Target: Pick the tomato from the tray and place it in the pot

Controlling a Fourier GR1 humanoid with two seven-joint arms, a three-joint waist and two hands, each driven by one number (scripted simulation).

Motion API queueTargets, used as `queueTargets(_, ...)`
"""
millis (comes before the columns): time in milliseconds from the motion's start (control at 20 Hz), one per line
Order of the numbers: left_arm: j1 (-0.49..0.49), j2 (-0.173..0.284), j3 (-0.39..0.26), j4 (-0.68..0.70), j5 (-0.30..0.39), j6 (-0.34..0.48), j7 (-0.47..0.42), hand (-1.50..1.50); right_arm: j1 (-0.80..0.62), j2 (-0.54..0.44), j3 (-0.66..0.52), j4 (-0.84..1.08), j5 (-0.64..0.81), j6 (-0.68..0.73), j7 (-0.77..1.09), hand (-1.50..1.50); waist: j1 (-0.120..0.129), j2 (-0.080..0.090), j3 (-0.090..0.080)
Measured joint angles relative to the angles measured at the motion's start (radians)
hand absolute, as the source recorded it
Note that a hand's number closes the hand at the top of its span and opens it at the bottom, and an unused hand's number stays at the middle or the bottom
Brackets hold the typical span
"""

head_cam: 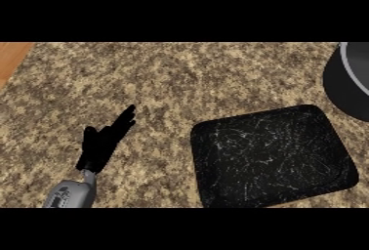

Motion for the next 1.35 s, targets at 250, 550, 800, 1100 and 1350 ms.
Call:
queueTargets(250,-0.004,-0.015,-0.003,-0.001,-0.005,0.008,0.003,0.0,-0.055,0.051,0.01,0.097,0.022,0.093,0.072,-1.5,0.0,0.002,0.002)
queueTargets(550,0.006,-0.003,0.007,-0.011,0.003,-0.002,0.017,0.0,-0.074,0.102,-0.132,0.092,-0.105,-0.031,-0.013,-1.5,-0.014,0.0,0.003)
queueTargets(800,0.015,0.001,0.017,-0.015,0.006,0.0,0.017,0.0,-0.097,0.103,-0.307,0.068,-0.266,-0.156,-0.089,-1.5,-0.025,-0.002,0.003)
queueTargets(1100,0.02,0.0,0.02,-0.01,0.004,-0.002,0.0,0.0,-0.097,0.043,-0.472,0.065,-0.404,-0.295,-0.144,-1.5,-0.031,-0.002,0.002)
queueTargets(1350,0.031,0.007,0.03,-0.016,0.01,-0.009,-0.003,0.0,-0.04,-0.032,-0.591,0.064,-0.509,-0.292,-0.247,-1.5,-0.041,-0.005,0.002)
